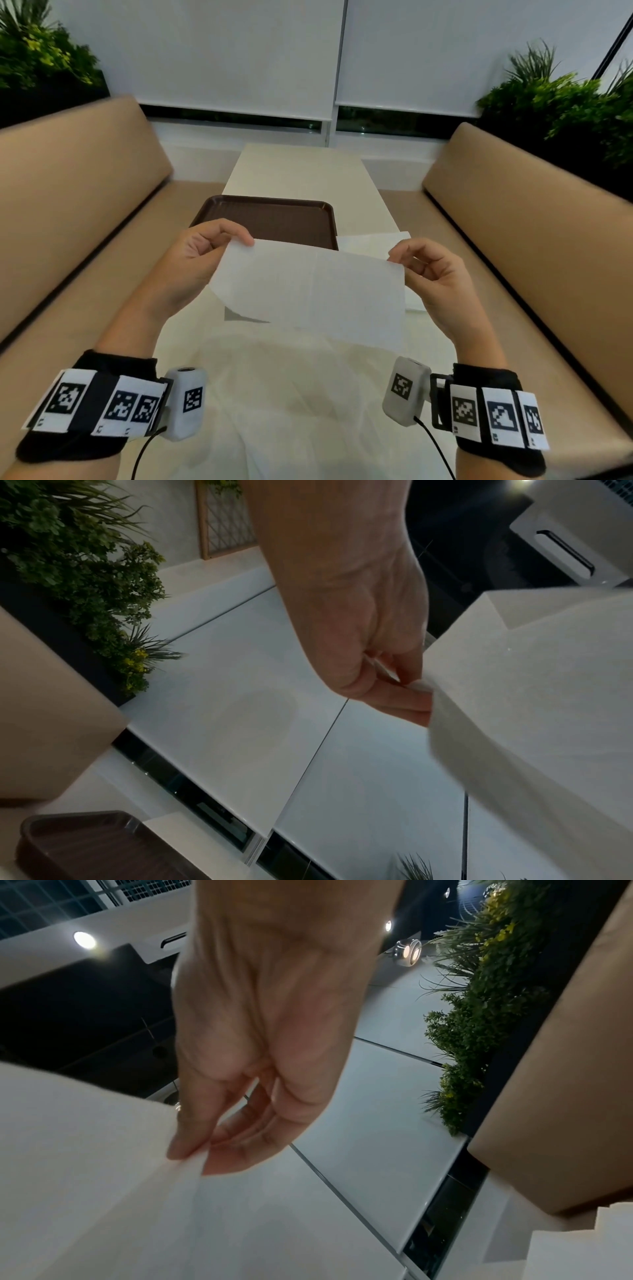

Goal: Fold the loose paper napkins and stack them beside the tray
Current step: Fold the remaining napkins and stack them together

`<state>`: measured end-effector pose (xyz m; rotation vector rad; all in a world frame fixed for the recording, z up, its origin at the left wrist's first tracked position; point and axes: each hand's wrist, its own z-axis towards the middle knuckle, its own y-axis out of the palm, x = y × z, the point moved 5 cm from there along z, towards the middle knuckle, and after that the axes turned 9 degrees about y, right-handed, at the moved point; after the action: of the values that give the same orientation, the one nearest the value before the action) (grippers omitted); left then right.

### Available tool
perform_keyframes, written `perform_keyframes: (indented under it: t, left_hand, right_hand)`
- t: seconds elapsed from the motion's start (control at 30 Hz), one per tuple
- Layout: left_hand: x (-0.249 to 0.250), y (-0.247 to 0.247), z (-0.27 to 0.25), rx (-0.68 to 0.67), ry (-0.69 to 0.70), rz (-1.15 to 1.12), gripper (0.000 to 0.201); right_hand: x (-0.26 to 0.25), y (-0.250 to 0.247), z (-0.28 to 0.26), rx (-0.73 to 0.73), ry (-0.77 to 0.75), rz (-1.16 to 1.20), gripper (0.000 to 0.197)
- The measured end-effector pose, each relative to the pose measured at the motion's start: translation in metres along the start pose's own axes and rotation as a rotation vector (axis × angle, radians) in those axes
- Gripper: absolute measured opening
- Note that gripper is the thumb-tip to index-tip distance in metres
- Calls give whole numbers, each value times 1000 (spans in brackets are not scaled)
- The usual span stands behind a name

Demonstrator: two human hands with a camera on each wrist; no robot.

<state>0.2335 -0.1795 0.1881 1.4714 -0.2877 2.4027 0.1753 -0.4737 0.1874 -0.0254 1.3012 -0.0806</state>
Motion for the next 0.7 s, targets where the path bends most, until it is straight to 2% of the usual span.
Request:
perform_keyframes:
  t: [0.03, 0.1, 0.13, 0.23, 0.3, 0.37, 0.43, 0.53, 0.7]
  left_hand:
    - [3, 2, 1, 18, 5, -4, 16]
    - [4, 0, 1, 49, 9, -34, 37]
    - [5, -1, 1, 36, 19, -65, 37]
    - [14, 4, 1, 6, 78, -9, 11]
    - [15, 11, 2, -1, 106, 64, 11]
    - [17, 20, 5, -38, 115, 96, 17]
    - [18, 31, 11, -104, 113, 176, 24]
    - [18, 40, 19, -162, 87, 290, 18]
    - [22, 48, 23, -225, 41, 373, 19]
  right_hand:
    - [2, -1, 0, 2, 2, -6, 26]
    - [5, -3, 0, -6, 14, -2, 38]
    - [7, -3, 1, -13, 27, 2, 43]
    - [14, -5, 2, -15, 71, -7, 48]
    - [15, -8, 3, 28, 55, -91, 50]
    - [5, -4, 5, 33, -1, -222, 42]
    - [-13, 17, 10, -95, -57, -347, 27]
    - [-33, 59, 22, -273, -130, -542, 15]
    - [-34, 80, 40, -306, -129, -627, 14]
